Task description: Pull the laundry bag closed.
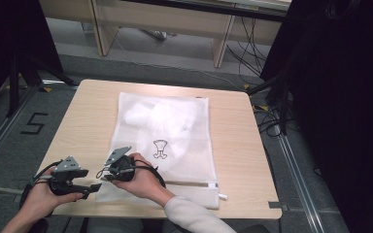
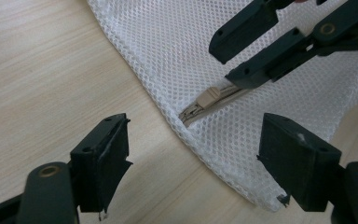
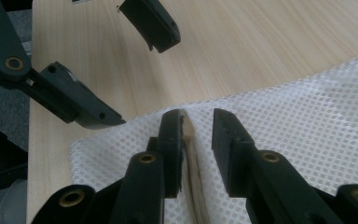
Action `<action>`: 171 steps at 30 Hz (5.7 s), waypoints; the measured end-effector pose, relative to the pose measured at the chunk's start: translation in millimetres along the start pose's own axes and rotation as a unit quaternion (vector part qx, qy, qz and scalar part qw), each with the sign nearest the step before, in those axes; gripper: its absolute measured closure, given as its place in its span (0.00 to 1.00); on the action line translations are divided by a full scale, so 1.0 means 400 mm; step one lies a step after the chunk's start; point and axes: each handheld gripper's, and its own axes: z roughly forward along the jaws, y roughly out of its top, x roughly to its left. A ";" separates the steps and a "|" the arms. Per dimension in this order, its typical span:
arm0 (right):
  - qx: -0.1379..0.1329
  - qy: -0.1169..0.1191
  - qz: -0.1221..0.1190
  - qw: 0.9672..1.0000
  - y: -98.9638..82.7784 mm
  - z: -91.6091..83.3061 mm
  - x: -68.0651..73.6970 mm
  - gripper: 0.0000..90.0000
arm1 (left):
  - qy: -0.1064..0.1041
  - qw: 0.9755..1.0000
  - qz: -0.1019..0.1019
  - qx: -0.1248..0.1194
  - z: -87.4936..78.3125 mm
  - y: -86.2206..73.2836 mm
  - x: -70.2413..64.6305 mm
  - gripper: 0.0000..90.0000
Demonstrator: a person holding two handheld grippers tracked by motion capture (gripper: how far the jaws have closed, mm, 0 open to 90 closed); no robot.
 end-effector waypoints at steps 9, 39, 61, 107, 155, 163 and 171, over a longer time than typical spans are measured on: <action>0.014 0.013 0.005 1.000 0.002 0.033 -0.002 0.84 | -0.001 1.000 -0.005 0.008 -0.002 -0.002 -0.002 0.27; 0.005 0.019 -0.004 1.000 0.046 0.016 0.001 0.92 | -0.019 1.000 -0.018 0.010 0.005 0.002 -0.002 0.30; -0.005 0.013 -0.009 1.000 0.070 -0.030 0.013 0.92 | -0.054 0.996 -0.073 0.001 0.044 0.022 0.003 0.75; 0.037 0.015 -0.006 0.999 -0.013 -0.052 -0.011 0.92 | -0.054 0.990 -0.127 0.007 0.031 0.035 -0.003 0.94; 0.054 0.010 0.011 0.998 -0.076 -0.098 -0.038 0.92 | -0.044 0.991 -0.126 0.019 0.033 0.034 -0.002 0.94; 0.054 0.009 0.009 0.998 -0.080 -0.103 -0.041 0.92 | -0.041 0.991 -0.127 0.018 0.033 0.034 -0.002 0.94; 0.058 0.008 0.013 0.998 -0.089 -0.107 -0.045 0.92 | -0.040 0.991 -0.127 0.020 0.033 0.034 -0.001 0.94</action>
